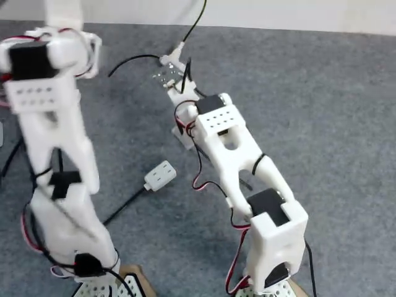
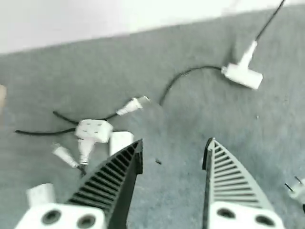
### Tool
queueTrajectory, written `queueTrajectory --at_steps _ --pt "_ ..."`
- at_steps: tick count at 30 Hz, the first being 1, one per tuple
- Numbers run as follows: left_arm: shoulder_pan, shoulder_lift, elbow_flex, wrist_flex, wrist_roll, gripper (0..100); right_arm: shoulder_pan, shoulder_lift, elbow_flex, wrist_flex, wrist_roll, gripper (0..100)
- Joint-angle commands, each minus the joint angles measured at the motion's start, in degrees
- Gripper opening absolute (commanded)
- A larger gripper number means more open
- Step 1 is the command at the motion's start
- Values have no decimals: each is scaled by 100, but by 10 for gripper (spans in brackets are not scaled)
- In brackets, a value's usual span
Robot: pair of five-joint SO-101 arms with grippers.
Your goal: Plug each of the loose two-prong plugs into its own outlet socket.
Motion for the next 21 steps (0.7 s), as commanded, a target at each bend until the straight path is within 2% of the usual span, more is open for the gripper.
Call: queueTrajectory --at_steps 1,4,7,9,14,16,21 --pt "-48 -1051 1481 53 -185 221 -4 -110 -189 57 -70 8" --pt "66 -1877 3240 -114 -378 221 -154 -75 -189 66 -79 8" --pt "119 -3002 5279 -958 -536 221 -154 -92 -189 48 -193 8" --pt "119 -3978 6914 -1776 -712 221 -75 -92 -189 31 -229 8" --pt "92 -6273 10668 -4633 -923 221 -75 -75 -136 -374 -246 8" --pt "119 -6668 11512 -5257 -914 221 -154 -75 -127 -505 -457 8" --pt "136 -6677 12453 -5952 -914 221 -251 -75 -110 -1095 -826 8"
